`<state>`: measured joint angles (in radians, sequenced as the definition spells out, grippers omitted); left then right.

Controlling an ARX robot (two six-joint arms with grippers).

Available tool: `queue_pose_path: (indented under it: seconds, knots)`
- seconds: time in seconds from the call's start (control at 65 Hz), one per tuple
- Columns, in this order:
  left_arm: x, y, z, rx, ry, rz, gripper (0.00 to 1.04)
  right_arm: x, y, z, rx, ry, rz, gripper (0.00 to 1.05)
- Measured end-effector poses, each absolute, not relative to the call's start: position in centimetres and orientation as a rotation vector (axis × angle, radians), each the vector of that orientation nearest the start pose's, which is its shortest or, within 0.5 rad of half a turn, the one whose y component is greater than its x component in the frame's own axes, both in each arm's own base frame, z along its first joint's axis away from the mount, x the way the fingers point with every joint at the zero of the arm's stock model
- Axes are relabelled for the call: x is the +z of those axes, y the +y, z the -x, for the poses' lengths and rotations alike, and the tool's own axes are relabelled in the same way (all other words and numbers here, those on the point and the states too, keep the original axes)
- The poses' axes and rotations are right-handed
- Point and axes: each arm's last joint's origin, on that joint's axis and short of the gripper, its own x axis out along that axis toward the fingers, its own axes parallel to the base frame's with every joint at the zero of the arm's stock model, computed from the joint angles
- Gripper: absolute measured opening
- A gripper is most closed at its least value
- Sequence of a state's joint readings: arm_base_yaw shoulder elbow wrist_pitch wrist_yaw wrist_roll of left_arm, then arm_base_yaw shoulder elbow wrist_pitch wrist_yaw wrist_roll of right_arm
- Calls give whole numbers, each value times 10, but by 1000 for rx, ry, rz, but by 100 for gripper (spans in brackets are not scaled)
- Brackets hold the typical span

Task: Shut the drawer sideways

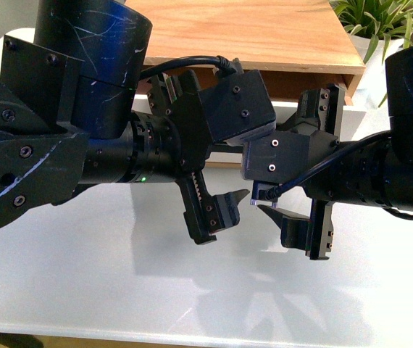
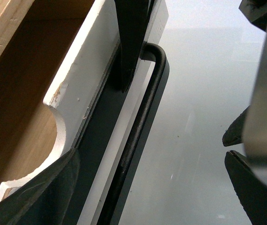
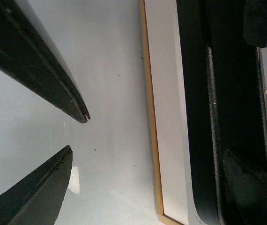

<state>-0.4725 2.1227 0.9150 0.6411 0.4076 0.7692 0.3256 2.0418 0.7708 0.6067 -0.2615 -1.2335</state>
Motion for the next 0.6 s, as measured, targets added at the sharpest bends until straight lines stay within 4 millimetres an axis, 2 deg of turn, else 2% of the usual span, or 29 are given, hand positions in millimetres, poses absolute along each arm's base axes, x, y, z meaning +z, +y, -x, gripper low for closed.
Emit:
queue_pose_path:
  seconds: [0.431,0.6]
  knots:
    - [70,-186,-355,-1031,232,-710,96,62,118,-343,883,220,1193,96]
    - [67,-186,-364,-1002,240,-717,96,64,118,-357,839,219,1194,96]
